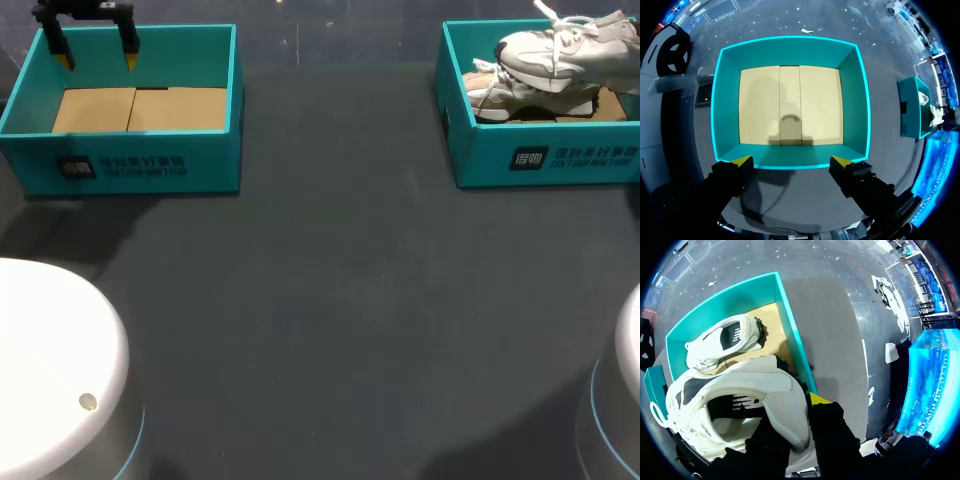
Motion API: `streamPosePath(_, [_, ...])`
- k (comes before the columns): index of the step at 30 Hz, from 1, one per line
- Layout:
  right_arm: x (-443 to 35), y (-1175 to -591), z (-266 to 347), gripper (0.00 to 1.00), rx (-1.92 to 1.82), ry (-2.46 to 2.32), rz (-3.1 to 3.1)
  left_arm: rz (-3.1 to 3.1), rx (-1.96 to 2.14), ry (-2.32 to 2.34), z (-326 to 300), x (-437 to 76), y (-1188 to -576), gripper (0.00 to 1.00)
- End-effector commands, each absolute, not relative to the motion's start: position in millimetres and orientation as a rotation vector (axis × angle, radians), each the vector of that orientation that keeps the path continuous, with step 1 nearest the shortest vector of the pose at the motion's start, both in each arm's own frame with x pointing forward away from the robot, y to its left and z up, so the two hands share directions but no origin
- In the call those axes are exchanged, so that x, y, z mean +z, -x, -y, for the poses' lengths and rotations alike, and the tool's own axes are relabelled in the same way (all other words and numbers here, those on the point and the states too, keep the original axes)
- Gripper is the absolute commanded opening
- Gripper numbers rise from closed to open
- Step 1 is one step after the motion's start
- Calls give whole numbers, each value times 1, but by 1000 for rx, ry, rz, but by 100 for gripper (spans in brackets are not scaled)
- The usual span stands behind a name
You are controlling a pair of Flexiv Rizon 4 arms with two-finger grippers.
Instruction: Take the shoe out of the shoebox, open the shoe tongue, remove and reinsert the insole, then place the shoe into the shoebox
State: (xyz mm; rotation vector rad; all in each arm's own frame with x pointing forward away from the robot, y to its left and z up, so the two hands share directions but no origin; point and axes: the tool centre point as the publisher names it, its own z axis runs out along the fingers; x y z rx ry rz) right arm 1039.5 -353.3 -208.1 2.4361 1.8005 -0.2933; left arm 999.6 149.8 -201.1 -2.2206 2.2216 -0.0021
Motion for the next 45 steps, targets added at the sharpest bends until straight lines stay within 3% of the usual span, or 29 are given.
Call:
streamPosePath(1, [-183, -1032, 344, 0, -295, -2420, -1795, -2221, -1, 2221, -150, -201, -1000, 100])
streamPosePath(20, [-119, -984, 285, 0, -282, -2387, -1794, -2221, -1, 2221, -150, -201, -1000, 100])
streamPosePath(37, [-119, -908, 186, 0, -340, -2403, -1703, -2221, -1, 2221, -150, -201, -1000, 100])
streamPosePath(45, [-119, -908, 186, 0, -340, -2403, -1703, -2221, -1, 2221, -150, -201, -1000, 100])
